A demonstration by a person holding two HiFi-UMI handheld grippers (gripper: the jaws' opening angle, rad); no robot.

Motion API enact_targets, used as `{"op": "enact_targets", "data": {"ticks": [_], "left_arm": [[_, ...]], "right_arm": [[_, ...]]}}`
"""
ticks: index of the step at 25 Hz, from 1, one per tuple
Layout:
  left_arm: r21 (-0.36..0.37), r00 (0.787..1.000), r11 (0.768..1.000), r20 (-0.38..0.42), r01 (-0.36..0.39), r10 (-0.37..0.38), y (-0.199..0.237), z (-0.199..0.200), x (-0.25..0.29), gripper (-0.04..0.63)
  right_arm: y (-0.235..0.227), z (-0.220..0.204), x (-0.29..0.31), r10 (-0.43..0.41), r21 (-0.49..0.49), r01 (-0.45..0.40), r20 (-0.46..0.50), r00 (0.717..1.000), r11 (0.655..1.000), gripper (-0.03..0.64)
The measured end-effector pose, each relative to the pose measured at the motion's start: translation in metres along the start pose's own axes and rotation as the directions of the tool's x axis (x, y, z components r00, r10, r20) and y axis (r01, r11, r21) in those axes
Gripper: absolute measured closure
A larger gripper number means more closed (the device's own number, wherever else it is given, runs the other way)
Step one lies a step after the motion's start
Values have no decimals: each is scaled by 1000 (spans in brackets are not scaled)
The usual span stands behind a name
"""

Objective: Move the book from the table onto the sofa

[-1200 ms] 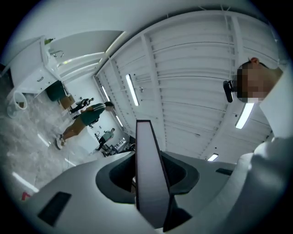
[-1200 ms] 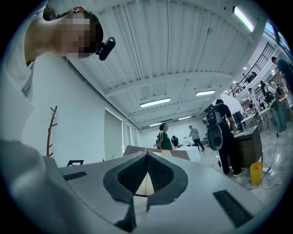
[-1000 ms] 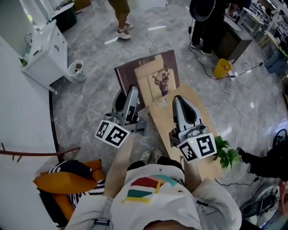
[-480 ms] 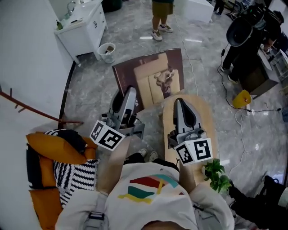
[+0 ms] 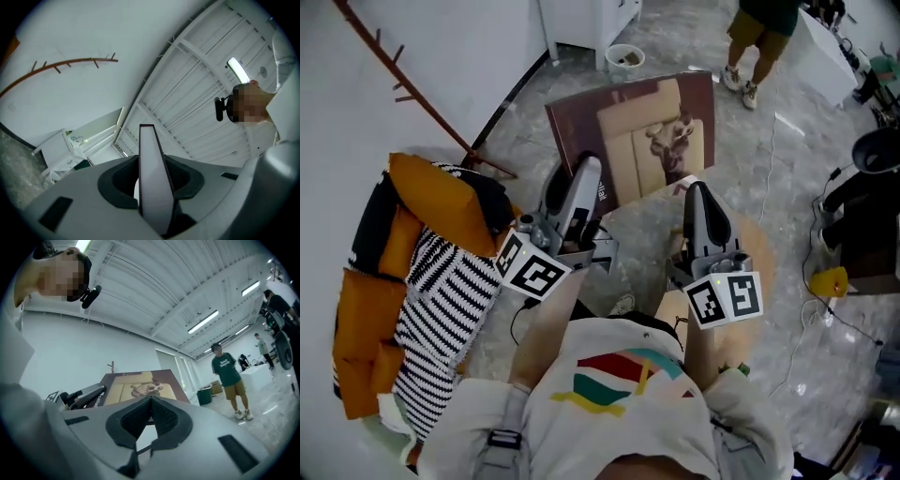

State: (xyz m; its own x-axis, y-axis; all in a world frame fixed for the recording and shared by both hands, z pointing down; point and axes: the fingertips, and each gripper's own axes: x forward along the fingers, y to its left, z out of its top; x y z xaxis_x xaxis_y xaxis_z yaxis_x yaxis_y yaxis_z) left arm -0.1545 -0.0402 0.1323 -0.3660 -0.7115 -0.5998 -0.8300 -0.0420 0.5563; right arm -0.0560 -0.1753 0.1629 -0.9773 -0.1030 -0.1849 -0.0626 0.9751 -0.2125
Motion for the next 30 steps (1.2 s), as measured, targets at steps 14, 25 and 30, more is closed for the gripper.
{"op": "enact_targets", "data": {"ticks": [14,25,30], "left_arm": [[248,903,899,334,-362,271,92,307,-218,440],[188,634,683,598,-706,491,141,404,-386,440],[108,482,583,692,-805,537,175,423,-443,440]], "right_arm": [[351,-109,165,535,116,-523,-136,834,845,606],[502,-201,210,763,251,-724,-295,575,643,606],[548,-243,249,831,327,-770,-321,455,548,606]]}}
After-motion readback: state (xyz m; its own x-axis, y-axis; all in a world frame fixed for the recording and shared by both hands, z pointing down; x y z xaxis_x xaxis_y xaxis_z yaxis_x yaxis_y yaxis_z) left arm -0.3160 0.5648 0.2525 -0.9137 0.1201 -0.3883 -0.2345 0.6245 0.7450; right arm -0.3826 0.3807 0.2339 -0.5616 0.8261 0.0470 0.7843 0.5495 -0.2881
